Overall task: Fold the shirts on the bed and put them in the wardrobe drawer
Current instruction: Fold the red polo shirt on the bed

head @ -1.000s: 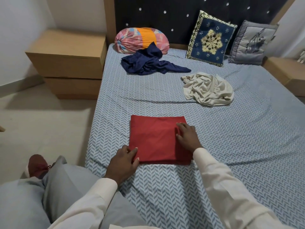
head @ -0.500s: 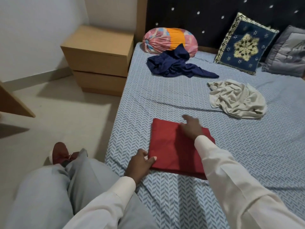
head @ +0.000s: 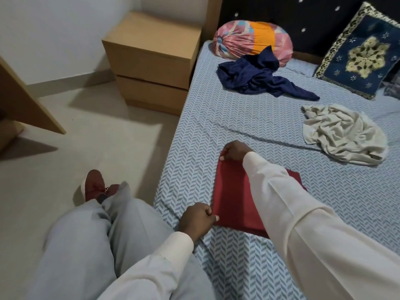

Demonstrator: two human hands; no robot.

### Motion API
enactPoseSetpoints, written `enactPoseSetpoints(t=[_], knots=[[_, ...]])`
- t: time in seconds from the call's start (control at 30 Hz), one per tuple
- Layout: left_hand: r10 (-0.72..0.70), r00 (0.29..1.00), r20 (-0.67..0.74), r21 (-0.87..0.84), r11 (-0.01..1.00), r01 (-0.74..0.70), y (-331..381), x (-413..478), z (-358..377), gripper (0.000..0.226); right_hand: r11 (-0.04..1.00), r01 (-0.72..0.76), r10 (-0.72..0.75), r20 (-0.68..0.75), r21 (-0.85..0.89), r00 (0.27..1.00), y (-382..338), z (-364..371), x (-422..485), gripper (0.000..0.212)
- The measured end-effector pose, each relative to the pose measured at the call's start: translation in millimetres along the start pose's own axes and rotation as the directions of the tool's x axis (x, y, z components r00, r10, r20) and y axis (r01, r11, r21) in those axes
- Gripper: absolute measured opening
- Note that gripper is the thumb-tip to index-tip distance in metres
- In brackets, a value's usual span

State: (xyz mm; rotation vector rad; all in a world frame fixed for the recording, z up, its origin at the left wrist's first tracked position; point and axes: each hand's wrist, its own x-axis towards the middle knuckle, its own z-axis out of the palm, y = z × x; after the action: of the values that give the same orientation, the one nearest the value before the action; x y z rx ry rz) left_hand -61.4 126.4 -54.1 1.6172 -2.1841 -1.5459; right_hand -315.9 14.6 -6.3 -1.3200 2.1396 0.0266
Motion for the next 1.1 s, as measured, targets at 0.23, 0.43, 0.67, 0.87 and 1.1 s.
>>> enactPoseSetpoints(t=[0.23,0.43,0.67,0.87,1.1], knots=[[-0.009,0.998,-0.062,0.085,0.996,0.014,4.2,-4.2,-0.4,0.038,0.993,0.096,-0.114,-0.478,-0.063,0.871,-13.9,37.3,-58.4,0.017],[0.072,0.994,-0.077,0.152,0.987,-0.06,4.9,-11.6,-3.9,0.044,0.993,0.105,-0.118,-0.428,-0.054,0.896,43.5,68.2,-92.2,0.02],[0.087,0.993,-0.074,0.104,0.991,-0.079,5.5,-11.9,-5.6,0.05,0.897,-0.379,0.438,-0.567,0.227,0.697,168.0,70.0,-159.7,0.038],[0.075,0.992,-0.101,-0.028,0.997,-0.078,18.6,-15.7,-1.6,0.039,0.458,-0.292,0.681,-0.12,0.84,0.722,196.2,79.6,-191.2,0.078],[0.022,0.999,-0.045,-0.352,0.935,-0.037,23.6,-13.3,-36.7,0.021,0.198,-0.348,0.393,0.251,0.916,0.884,205.6,64.5,-193.0,0.098]])
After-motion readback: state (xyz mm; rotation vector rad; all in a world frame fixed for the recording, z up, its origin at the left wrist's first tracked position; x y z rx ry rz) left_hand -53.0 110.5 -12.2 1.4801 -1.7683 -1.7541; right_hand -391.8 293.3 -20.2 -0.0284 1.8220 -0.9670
